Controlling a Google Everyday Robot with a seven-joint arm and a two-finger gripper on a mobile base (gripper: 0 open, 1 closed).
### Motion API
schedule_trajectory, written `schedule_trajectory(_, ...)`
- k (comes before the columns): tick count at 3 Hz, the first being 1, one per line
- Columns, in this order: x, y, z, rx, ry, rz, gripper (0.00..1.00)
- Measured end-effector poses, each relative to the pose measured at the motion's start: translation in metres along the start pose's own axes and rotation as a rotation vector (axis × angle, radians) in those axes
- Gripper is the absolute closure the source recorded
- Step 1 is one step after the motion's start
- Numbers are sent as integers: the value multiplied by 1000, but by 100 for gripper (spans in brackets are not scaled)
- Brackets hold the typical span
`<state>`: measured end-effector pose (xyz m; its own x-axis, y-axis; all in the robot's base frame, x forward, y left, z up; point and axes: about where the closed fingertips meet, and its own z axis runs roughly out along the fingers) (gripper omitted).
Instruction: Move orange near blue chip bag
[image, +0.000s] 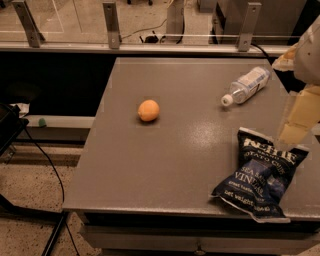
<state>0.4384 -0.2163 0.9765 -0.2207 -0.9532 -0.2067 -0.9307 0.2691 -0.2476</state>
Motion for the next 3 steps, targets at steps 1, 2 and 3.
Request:
schedule_trajectory(1,0,0,0,0,0,0,0)
schedule_trajectory(2,-18,-6,14,-15,3,-29,0)
schedule_trajectory(3,-97,-21,72,-86,8,-149,0)
